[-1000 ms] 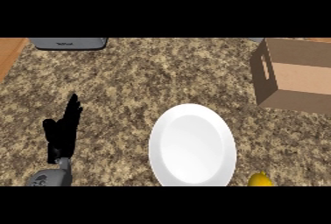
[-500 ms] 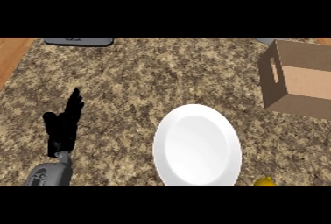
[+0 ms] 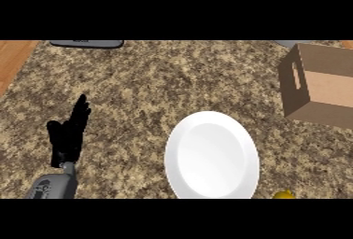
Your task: Pick the tomato from the plate and place it in the cardboard box
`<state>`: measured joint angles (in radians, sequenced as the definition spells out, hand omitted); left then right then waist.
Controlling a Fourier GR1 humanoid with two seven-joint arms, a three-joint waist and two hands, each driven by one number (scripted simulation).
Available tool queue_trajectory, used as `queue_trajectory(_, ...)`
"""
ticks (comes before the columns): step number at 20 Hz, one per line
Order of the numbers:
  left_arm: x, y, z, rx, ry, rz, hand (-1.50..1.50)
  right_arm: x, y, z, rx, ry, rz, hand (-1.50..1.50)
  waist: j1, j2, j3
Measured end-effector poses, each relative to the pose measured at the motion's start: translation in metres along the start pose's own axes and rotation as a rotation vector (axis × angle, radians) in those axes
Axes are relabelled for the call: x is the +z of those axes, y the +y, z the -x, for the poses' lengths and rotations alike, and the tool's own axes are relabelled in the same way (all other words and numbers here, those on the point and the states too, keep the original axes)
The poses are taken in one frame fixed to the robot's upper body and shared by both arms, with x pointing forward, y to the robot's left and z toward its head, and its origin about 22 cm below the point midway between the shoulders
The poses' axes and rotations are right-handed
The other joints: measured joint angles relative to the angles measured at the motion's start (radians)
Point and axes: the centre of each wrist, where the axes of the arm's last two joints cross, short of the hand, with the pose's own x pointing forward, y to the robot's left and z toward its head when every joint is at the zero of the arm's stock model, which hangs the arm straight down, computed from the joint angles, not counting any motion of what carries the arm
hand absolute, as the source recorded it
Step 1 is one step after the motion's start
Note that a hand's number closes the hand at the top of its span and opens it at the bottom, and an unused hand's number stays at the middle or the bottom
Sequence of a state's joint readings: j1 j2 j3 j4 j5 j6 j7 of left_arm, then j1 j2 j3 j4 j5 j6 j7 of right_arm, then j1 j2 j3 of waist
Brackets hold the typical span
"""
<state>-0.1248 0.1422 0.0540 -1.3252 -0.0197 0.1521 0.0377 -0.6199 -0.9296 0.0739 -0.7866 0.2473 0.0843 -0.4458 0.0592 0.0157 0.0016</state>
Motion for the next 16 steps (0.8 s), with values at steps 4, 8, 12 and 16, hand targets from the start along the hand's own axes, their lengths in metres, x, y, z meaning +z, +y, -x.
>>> queue_trajectory(4,-0.001,-0.004,0.002,0.001,0.007,-0.005,0.00,-0.010,0.015,0.011,-0.114,-0.005,-0.042,-1.50,-0.004,0.001,0.001)
queue_trajectory(8,-0.001,-0.003,0.002,0.001,0.004,-0.009,0.00,-0.016,0.021,0.017,-0.263,-0.065,-0.025,-1.50,-0.006,0.002,0.002)
queue_trajectory(12,-0.002,-0.003,0.005,0.004,0.009,-0.019,0.00,-0.015,0.017,0.025,-0.464,-0.128,0.003,-1.50,-0.013,0.002,0.002)
queue_trajectory(16,0.002,-0.003,0.008,0.008,0.013,-0.018,0.00,-0.004,0.005,0.039,-0.624,-0.098,0.051,-1.50,-0.016,0.001,0.002)
